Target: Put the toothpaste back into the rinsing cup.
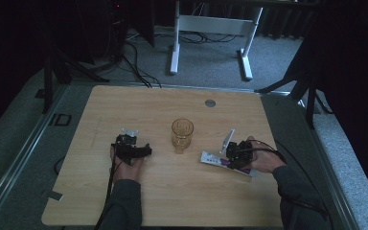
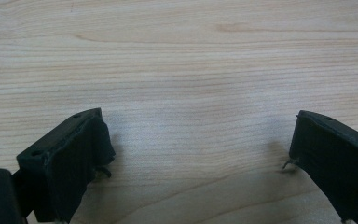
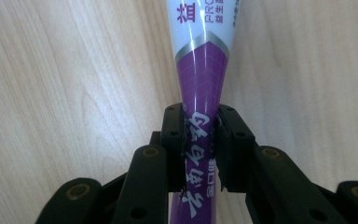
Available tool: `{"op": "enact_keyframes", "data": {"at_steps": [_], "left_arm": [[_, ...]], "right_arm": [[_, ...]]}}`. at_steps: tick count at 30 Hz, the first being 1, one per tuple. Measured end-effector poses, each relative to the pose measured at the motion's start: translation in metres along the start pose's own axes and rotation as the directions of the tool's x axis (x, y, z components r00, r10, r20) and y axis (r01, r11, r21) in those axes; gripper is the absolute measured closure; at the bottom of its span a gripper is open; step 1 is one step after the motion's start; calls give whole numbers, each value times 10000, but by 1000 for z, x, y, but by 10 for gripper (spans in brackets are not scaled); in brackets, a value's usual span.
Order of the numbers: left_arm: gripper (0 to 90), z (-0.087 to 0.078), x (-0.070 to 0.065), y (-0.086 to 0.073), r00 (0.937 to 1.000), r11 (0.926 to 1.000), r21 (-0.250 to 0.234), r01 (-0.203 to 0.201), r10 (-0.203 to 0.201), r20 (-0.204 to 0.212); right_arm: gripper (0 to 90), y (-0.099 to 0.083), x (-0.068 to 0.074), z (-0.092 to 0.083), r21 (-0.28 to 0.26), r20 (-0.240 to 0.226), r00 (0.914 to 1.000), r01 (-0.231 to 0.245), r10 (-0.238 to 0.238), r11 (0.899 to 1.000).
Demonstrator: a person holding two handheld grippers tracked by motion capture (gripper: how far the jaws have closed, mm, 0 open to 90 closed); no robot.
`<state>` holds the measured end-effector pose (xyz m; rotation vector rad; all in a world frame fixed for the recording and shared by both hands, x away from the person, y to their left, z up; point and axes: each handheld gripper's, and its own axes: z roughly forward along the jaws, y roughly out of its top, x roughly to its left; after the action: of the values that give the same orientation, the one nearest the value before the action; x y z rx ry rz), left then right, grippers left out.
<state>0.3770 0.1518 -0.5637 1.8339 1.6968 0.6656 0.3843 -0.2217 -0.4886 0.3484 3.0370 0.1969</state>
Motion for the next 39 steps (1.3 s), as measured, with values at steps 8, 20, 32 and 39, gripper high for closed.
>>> {"op": "enact_keyframes", "data": {"at_steps": [8, 20, 32, 39], "left_arm": [[35, 0, 0, 0, 10000, 10000, -2, -1, 1, 0], [36, 0, 0, 0, 10000, 10000, 1, 0, 0, 2], [36, 0, 0, 0, 10000, 10000, -3, 10, -10, 3], [36, 0, 0, 0, 10000, 10000, -4, 7, -7, 3]], "right_arm": [[755, -3, -5, -11, -1056, 67, 9987, -489, 499, 9932], [756, -3, -14, -28, -2233, 459, 9942, -849, 975, 9710], [758, -4, -24, -41, -3599, 668, 9827, -1375, 1725, 9228], [758, -2, -27, -45, -4106, 828, 9743, -1581, 2094, 8980]]}}
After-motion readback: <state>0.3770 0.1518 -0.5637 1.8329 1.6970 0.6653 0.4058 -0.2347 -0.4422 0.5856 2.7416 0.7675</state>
